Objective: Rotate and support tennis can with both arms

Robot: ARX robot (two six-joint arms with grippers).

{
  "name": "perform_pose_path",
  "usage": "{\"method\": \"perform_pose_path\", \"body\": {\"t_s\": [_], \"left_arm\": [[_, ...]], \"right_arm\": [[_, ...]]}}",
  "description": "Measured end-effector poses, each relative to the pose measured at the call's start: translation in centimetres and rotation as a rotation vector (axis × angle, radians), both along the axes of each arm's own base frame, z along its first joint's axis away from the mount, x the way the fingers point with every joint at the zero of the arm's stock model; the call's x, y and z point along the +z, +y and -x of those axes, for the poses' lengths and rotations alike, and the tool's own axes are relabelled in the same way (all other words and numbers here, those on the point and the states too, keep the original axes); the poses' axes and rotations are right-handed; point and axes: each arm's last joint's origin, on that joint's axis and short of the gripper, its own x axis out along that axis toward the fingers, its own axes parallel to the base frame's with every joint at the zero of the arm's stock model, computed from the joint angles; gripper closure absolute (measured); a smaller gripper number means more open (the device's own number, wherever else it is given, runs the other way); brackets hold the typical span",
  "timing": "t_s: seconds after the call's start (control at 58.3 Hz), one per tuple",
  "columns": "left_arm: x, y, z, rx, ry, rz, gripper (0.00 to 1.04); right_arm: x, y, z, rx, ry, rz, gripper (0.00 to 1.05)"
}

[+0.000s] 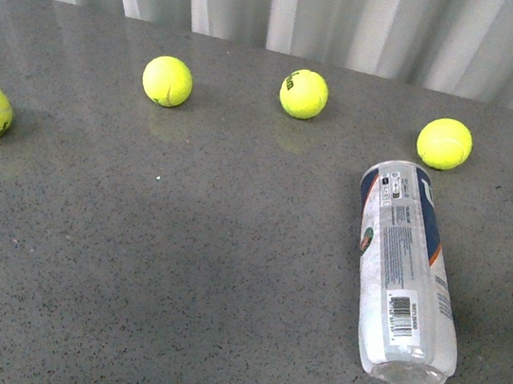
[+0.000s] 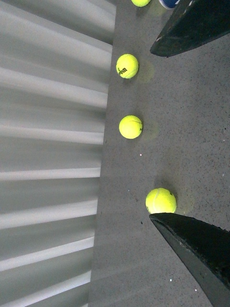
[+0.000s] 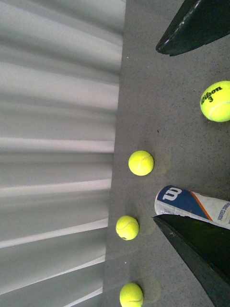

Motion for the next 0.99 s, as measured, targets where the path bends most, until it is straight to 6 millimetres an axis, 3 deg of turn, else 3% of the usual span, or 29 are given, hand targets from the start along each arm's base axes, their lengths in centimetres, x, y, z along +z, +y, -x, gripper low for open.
{"method": "perform_pose_path", "body": {"t_s": [0.995], "left_arm": [[0.0,0.0,0.0,0.0,0.0,0.0,0.07]], "right_arm": [[0.0,0.0,0.0,0.0,0.0,0.0,0.07]]}}
